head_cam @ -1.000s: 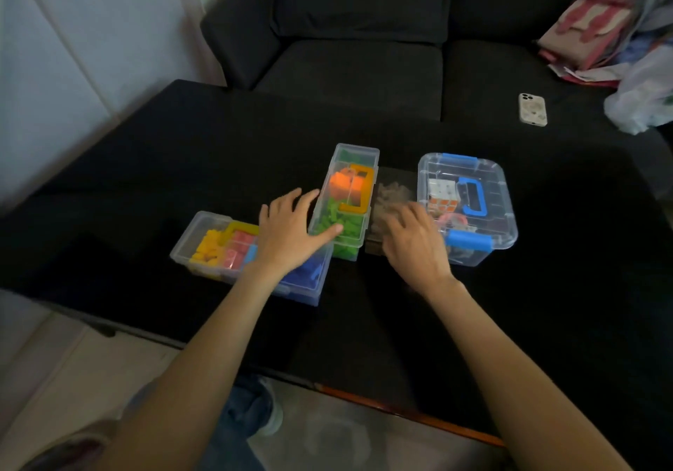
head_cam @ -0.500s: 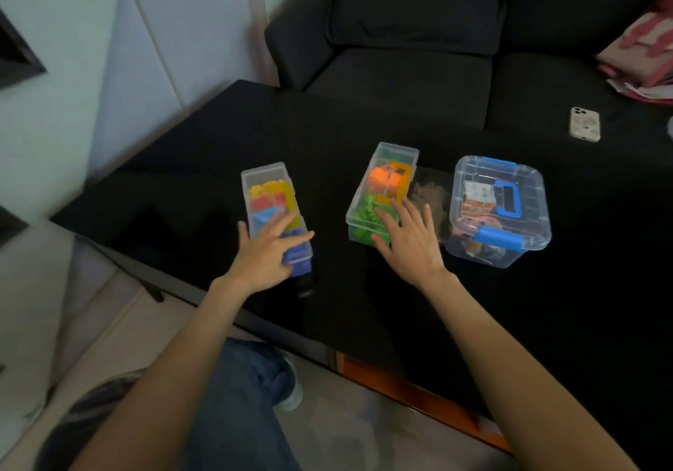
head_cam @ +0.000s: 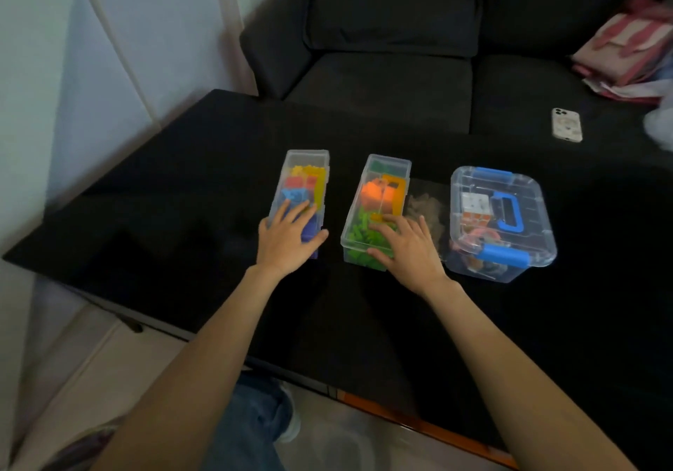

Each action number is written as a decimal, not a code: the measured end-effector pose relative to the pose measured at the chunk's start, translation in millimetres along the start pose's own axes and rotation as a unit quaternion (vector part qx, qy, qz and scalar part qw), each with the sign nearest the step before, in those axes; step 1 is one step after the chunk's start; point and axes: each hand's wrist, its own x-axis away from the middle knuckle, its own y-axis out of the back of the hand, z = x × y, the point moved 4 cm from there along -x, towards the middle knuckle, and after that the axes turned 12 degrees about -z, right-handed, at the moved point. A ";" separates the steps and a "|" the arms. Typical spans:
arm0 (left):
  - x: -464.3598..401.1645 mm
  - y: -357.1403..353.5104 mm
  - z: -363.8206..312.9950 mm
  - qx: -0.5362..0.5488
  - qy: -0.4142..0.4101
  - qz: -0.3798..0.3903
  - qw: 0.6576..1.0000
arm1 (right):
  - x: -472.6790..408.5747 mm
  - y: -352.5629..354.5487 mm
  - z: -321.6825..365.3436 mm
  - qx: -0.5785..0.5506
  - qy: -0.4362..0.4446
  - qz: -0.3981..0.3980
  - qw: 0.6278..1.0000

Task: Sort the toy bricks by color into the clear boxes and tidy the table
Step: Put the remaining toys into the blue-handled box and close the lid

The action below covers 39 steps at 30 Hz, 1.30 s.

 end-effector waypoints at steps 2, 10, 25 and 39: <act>-11.1 -5.4 -8.9 0.043 0.005 0.010 0.999 | 1.0 -2.4 -7.4 -0.016 -0.049 -0.001 0.999; -26.5 -17.9 -29.2 0.082 -0.042 -0.031 0.995 | 8.5 -17.8 -15.4 0.028 -0.151 0.053 0.987; -1.4 -29.4 -70.2 -0.012 -0.076 0.028 0.997 | 59.0 63.7 -98.8 0.139 -0.256 -0.031 0.956; -16.3 -28.8 -55.1 -0.019 -0.064 0.030 0.997 | 38.8 46.2 -86.8 0.161 -0.226 -0.033 0.960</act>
